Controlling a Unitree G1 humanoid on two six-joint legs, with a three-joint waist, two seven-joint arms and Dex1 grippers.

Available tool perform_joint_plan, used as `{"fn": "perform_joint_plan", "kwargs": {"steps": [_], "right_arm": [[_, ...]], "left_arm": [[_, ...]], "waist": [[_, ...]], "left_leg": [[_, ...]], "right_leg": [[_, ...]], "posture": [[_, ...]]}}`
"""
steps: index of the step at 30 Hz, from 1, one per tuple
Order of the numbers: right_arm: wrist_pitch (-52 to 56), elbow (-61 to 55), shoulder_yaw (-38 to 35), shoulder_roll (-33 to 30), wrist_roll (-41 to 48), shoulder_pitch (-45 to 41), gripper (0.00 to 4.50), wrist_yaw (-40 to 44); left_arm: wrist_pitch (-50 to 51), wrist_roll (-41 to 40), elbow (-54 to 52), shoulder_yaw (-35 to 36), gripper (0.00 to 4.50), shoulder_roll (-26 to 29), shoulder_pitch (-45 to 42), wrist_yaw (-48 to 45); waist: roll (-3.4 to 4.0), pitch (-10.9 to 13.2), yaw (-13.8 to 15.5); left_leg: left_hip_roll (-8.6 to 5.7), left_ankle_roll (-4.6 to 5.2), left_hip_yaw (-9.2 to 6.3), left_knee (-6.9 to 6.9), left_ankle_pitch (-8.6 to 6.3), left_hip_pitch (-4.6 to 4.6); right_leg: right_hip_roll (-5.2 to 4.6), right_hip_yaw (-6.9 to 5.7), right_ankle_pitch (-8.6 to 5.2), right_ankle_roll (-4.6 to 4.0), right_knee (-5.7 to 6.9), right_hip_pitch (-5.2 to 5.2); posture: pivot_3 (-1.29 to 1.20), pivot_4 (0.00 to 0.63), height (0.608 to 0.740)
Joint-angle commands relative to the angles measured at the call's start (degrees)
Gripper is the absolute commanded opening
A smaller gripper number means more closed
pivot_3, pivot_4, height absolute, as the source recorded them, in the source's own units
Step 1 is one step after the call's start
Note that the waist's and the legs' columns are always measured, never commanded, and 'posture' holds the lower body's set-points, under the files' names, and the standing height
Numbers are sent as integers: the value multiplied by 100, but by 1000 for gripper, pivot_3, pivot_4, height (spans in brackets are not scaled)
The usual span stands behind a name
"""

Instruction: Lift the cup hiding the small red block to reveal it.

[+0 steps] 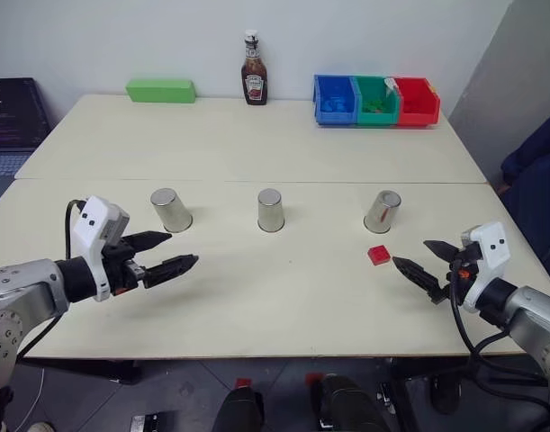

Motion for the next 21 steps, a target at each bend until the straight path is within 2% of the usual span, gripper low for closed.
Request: {"fn": "perform_joint_plan", "kwargs": {"steps": [1, 21], "right_arm": [[-153, -84, -40, -27, -25, -12, 4463, -72], [-168, -168, 43, 19, 40, 89, 4463, -223]], "left_arm": [[-129, 22, 15, 65, 4500, 155, -58, -116], [-279, 133, 292, 8, 4500, 261, -164, -394]], "waist": [[0, 0, 0], [0, 0, -2]], "left_leg": [[0, 0, 1, 0, 0, 0], [0, 0, 2, 2, 0, 2]], "right_leg": [[0, 1, 0, 0, 0, 0], [0, 2, 1, 1, 5, 0]], "posture": [[0, 150, 740], [0, 150, 740]]}}
